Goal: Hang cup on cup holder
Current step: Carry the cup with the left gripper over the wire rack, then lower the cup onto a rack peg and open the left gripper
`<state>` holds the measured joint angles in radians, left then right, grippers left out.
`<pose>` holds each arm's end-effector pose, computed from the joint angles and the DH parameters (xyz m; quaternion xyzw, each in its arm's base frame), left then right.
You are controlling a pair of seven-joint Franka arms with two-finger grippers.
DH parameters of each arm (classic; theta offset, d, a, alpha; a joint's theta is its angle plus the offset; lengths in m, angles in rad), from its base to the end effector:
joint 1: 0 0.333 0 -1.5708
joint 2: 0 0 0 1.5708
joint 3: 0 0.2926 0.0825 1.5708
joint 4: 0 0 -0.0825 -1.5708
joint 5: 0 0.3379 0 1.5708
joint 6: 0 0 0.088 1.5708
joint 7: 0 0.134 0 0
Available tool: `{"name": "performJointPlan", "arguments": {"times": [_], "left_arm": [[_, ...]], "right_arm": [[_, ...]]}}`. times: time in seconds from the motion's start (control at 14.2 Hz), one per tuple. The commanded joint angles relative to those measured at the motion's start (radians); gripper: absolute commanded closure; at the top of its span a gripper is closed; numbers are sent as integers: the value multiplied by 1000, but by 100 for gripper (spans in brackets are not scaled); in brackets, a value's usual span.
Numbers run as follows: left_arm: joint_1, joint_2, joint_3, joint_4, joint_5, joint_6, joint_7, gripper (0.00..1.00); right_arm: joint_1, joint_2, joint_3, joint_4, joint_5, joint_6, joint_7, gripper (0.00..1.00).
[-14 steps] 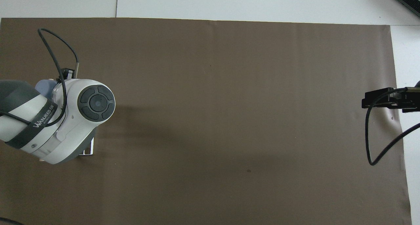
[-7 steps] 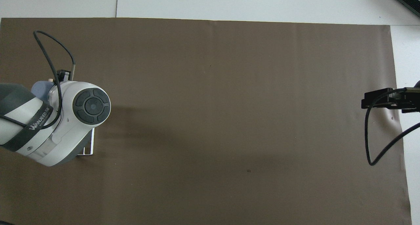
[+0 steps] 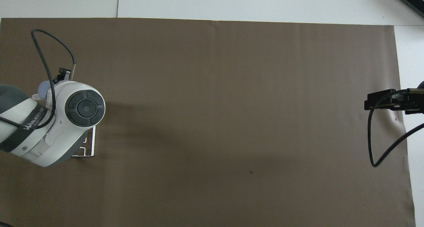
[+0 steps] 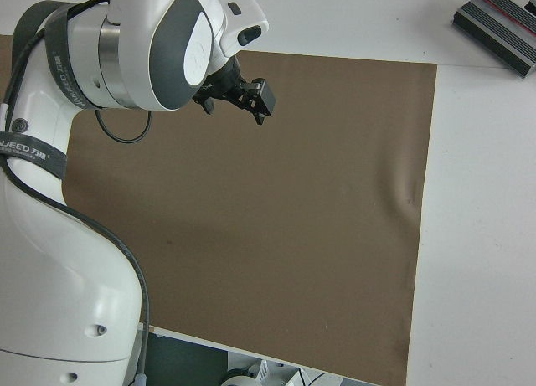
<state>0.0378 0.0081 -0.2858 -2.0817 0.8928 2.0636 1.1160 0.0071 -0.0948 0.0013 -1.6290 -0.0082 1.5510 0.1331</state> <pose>0.5166 -0.0692 0.4175 -0.5687 0.7312 0.1688 0.3369 0.4793 0.0029 0.5944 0.9980 -0.0624 0.0087 0.0036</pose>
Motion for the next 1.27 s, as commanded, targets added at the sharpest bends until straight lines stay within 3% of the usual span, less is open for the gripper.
{"name": "performJointPlan", "arguments": {"times": [0.0, 0.35, 0.56, 0.77, 0.98, 1.19], "left_arm": [[19, -28, -4, -29, 11, 36, 22, 6], [19, -17, -4, 6, -29, 4, 24, 3], [7, 6, -7, 107, -103, -98, 21, 0], [8, 3, -4, 204, -306, -175, -19, 0], [14, -14, -4, 248, -388, -213, -114, 0], [13, -19, -4, 325, -517, -327, -293, 0]], "right_arm": [[-6, -19, 6, -22, -10, -2, -10, 0], [-12, -20, 5, -22, -10, 3, -17, 0], [-9, -20, 5, -22, -10, 1, -20, 0], [-7, -17, -11, -22, -10, 10, -27, 0], [16, -14, -20, -22, -10, 26, -26, 0], [80, -8, -96, -14, -24, 29, -29, 0]]}}
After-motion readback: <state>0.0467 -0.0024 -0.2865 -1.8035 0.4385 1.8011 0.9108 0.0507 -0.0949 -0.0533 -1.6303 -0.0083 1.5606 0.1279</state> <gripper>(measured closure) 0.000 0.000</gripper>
